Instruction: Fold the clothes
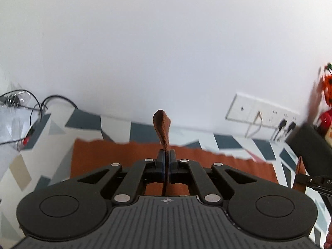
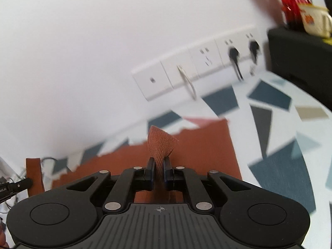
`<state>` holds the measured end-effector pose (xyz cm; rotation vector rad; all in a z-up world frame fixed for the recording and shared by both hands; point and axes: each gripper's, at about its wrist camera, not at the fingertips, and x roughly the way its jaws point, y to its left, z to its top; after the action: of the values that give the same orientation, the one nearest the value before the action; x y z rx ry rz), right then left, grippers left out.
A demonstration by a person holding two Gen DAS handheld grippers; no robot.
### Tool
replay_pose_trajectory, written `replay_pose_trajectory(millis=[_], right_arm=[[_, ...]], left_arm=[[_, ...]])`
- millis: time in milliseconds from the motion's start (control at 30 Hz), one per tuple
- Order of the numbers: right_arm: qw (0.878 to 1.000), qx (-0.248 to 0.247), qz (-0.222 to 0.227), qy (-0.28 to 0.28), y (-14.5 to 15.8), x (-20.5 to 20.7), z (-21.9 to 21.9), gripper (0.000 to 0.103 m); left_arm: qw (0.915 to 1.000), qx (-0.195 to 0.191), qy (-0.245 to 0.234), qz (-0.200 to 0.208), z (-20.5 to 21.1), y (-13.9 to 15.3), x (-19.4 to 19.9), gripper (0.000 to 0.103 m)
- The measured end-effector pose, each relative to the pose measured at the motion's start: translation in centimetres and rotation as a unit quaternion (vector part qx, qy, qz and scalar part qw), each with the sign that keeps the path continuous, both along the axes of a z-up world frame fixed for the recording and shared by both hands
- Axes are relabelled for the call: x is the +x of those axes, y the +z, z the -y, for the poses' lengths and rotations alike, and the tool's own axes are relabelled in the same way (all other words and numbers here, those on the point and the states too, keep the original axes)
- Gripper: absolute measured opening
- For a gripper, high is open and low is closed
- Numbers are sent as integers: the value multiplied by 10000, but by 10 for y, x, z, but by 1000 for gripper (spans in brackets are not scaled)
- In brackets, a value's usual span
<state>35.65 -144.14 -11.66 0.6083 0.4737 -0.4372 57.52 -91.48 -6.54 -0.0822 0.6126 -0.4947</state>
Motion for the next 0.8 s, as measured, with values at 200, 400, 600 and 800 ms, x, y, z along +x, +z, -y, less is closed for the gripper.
replay_pose_trajectory(millis=[200,400,600,800], right_arm=[[9986,-357,-182,339,5,46,14,7],[9946,-430,-760,564,-24,107,29,7],[9887,-581,-1184,711,-56,147,35,7],[9856,-638,-1424,656,-83,166,36,11]], left_arm=[[9997,152,46,-177,9,-23,32,3],[9987,317,178,-364,16,-60,55,3],[9981,364,-17,-491,30,-83,88,3],[9882,1448,-40,-492,45,-111,113,31]])
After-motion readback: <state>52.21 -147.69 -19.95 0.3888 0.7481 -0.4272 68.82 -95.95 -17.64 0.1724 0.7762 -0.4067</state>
